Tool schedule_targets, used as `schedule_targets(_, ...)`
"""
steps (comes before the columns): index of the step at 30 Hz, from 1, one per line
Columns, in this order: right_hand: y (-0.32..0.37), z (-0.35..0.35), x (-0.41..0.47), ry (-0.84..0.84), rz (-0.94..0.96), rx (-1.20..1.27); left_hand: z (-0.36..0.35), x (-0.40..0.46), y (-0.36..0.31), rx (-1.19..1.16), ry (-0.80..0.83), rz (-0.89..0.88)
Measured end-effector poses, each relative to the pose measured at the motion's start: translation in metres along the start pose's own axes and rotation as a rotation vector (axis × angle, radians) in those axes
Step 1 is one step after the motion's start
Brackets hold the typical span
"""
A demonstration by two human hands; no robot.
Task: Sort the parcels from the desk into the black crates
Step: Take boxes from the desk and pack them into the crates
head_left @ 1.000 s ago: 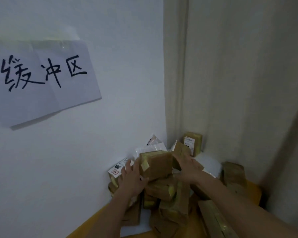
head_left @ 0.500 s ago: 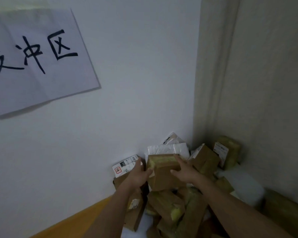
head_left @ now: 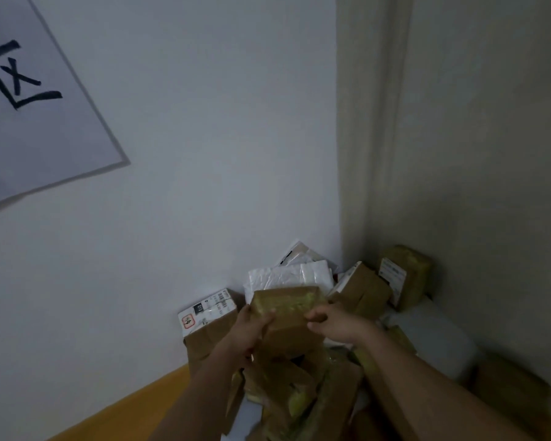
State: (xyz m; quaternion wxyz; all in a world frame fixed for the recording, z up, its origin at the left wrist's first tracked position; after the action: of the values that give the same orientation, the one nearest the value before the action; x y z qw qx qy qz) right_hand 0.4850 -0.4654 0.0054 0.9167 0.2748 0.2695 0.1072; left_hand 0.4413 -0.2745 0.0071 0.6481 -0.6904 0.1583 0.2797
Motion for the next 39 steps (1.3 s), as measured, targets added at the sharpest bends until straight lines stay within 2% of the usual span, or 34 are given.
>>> schedule_targets(6,-0.003,0.002,-0.020,0.014,-0.065,0.121,0.007,-0.002,0.002,-0.008,0.008,-0.015)
schedule_targets(9,0.007,0.000,-0.028,0.004,-0.094,0.289,0.009,-0.014,-0.004,0.001,0.050,-0.109)
schedule_targets(11,0.018,0.002,-0.032,-0.018,-0.112,0.428,0.013,-0.025,-0.018,0.014,0.056,-0.255)
schedule_targets(14,0.046,0.012,-0.038,-0.025,-0.124,0.715,0.020,-0.051,-0.051,0.170,-0.039,-0.540)
schedule_targets(18,0.101,0.027,-0.056,0.015,-0.016,1.020,0.028,-0.096,-0.092,0.360,-0.184,-0.905)
schedule_targets(21,0.140,0.037,-0.072,-0.012,0.118,1.056,0.037,-0.126,-0.112,0.391,-0.267,-1.131)
schedule_targets(24,0.167,0.049,-0.086,-0.164,0.232,0.994,0.043,-0.150,-0.124,0.401,-0.281,-1.257)
schedule_targets(27,0.179,0.063,-0.100,-0.290,0.328,1.020,0.049,-0.173,-0.131,0.337,-0.218,-1.280)
schedule_targets(32,0.198,0.077,-0.127,-0.399,0.478,0.923,0.078,-0.199,-0.138,-0.158,-0.155,-1.023)
schedule_targets(39,0.234,0.077,-0.163,-0.486,0.611,0.790,0.102,-0.220,-0.139,-0.166,-0.167,-1.036)
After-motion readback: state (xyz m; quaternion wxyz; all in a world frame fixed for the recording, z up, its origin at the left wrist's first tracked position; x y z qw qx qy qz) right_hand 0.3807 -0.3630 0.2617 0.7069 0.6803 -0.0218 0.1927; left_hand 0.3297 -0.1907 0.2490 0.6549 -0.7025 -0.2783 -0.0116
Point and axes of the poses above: each hand's wrist, its own x-axis towards the middle knuckle, its own z-axis out of the back of the hand, y = z × x, the point moved 7 cm from there along x, towards the middle knuckle, and after that the axes turned 14 degrees about -x, right-handed, at the moved point
